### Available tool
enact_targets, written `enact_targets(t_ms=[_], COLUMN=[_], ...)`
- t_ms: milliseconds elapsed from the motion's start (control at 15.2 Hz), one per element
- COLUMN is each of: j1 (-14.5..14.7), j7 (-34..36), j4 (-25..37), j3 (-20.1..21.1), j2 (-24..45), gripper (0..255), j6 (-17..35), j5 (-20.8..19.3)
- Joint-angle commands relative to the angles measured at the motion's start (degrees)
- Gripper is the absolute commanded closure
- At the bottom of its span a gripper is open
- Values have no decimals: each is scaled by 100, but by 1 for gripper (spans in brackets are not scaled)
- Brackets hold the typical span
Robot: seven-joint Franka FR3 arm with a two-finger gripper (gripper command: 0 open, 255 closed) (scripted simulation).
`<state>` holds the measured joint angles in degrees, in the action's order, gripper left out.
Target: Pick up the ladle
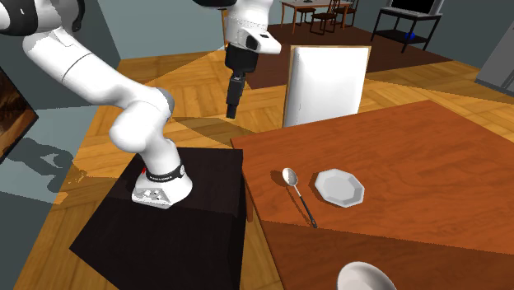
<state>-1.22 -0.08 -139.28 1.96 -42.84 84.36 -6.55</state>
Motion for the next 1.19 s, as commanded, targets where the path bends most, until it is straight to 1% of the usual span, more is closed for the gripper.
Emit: enact_targets(t_ms=[0, 330, 594, 858, 1122], j1=[0, -156, -269, -381, -502], j7=[0, 1059, 1855, 2614, 3350], j4=[0, -701, -1119, -1389, -1496], j3=[0, 238, 446, 660, 862], j2=[0, 236, 637, 1238, 2025], gripper=[0, 0, 0, 0, 0], j6=[0, 1082, 2054, 3104, 4199], j5=[0, 433, 750, 1027, 1237])
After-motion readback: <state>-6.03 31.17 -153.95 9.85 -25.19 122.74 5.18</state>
